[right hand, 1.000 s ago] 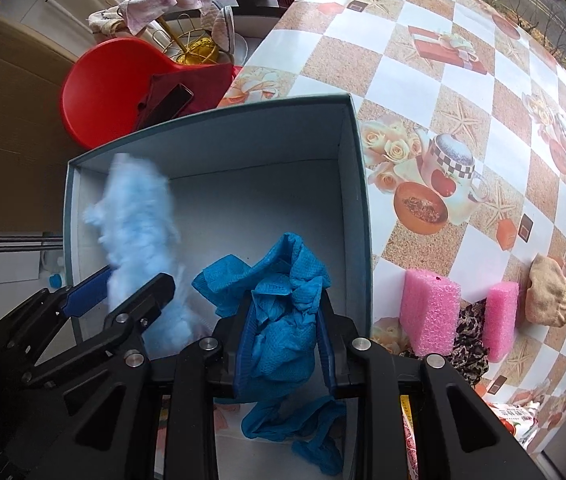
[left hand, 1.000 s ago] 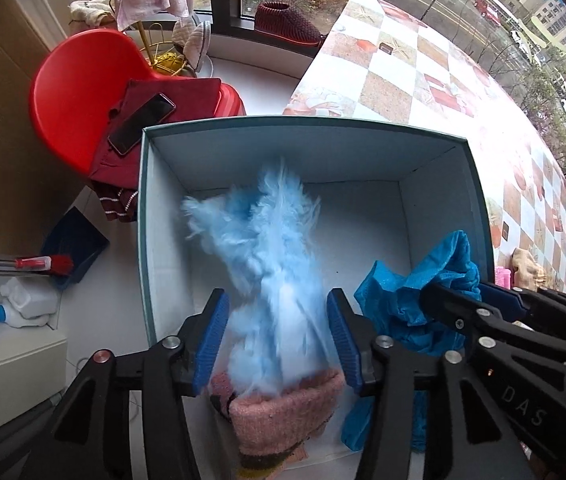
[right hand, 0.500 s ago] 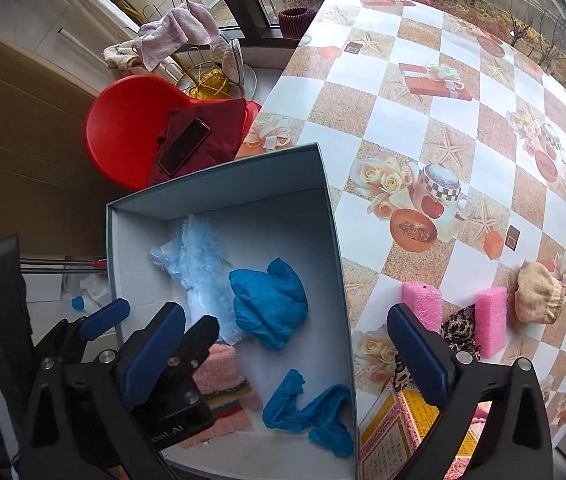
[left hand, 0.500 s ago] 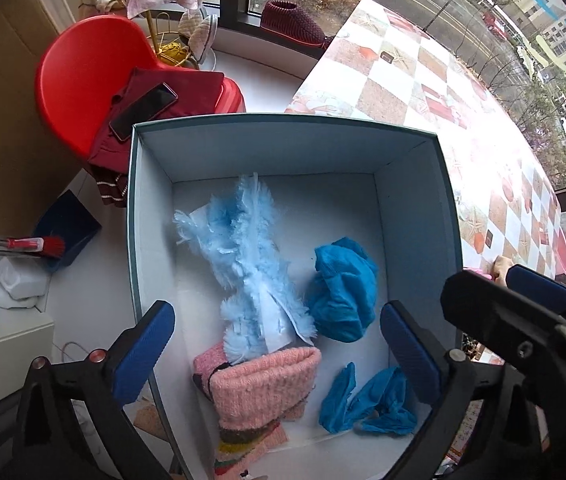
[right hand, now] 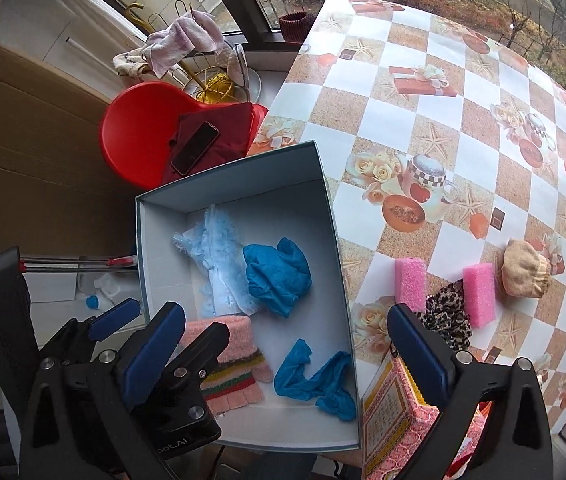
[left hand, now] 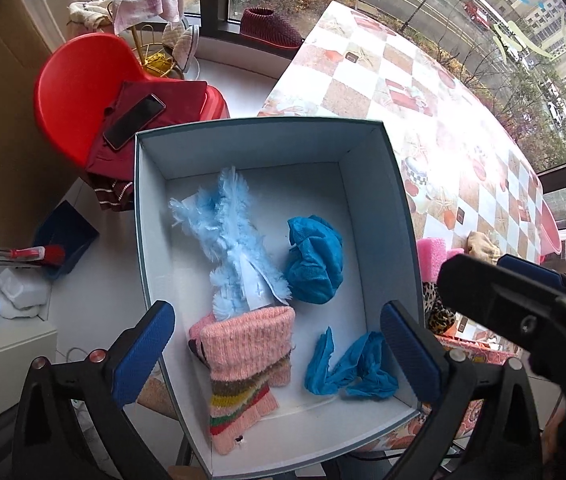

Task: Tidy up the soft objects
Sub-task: 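Open both tools to drop the duster and blue gloves into the box, then move the left tool to the beige sock while the right tool approaches the polka-dot scrunchie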

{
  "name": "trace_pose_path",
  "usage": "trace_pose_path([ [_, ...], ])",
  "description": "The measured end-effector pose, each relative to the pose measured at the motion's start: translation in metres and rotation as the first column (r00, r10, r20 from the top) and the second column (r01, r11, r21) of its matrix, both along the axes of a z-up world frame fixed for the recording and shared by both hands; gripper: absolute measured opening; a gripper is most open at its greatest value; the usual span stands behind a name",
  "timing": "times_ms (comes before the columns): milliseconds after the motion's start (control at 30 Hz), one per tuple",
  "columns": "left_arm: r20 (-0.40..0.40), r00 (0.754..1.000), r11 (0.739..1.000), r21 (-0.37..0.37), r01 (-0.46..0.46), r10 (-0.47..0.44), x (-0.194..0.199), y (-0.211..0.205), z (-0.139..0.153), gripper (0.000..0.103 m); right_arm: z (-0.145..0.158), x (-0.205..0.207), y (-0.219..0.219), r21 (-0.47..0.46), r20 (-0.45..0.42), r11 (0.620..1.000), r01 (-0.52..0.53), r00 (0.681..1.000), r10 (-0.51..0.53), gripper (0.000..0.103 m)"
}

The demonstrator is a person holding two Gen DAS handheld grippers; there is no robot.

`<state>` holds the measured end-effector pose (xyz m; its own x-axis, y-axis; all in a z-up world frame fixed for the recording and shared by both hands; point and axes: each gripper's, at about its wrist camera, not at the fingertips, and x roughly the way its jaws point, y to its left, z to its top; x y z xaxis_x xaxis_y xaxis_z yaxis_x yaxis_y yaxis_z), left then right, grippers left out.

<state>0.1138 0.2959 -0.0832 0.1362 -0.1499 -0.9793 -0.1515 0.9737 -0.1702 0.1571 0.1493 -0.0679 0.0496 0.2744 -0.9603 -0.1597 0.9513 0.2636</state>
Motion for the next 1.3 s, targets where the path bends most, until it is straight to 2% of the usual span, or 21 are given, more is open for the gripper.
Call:
trace_pose_path([
  [233, -0.044, 0.998, 0.999, -0.026, 0.042, -0.043, -0.020, -0.016, 0.006, 0.103, 0.023, -0.022, -0.030, 0.069, -0.012, 0.996, 0.063, 0.998, -0.062, 0.102],
  [400, -0.054, 0.994, 0.996, -0.033, 0.088, -0.090, -0.029, -0.038, 0.012, 0.103, 0.044, -0.045, -0.073, 0.093, 0.007, 0.986, 0.136, 0.991, -0.137, 0.102],
  [600, -0.044, 0.988, 0.989, -0.034, 0.144, -0.145, -0.029, -0.074, 0.020, 0.103, 0.062, -0.076, -0.143, 0.031, 0.067, 0.964, 0.266, 0.961, -0.267, 0.102],
  [733, -0.025, 0.975, 0.975, -0.020, 0.222, -0.222, -0.023, -0.107, 0.028, 0.103, 0.059, -0.099, -0.195, 0.005, 0.062, 0.928, 0.374, 0.926, -0.373, 0.102],
  [967, -0.023, 0.939, 0.939, -0.002, 0.343, -0.343, -0.012, -0.165, 0.031, 0.103, 0.036, -0.141, -0.278, -0.029, 0.003, 0.828, 0.560, 0.828, -0.560, 0.102],
  [1133, -0.032, 0.914, 0.914, 0.024, 0.405, -0.404, -0.004, -0.199, 0.028, 0.103, 0.016, -0.164, -0.315, -0.050, -0.041, 0.778, 0.626, 0.777, -0.628, 0.102],
  [1300, -0.044, 0.896, 0.895, 0.047, 0.444, -0.442, 0.007, -0.231, 0.022, 0.103, -0.001, -0.172, -0.333, -0.059, -0.077, 0.754, 0.654, 0.750, -0.657, 0.102],
])
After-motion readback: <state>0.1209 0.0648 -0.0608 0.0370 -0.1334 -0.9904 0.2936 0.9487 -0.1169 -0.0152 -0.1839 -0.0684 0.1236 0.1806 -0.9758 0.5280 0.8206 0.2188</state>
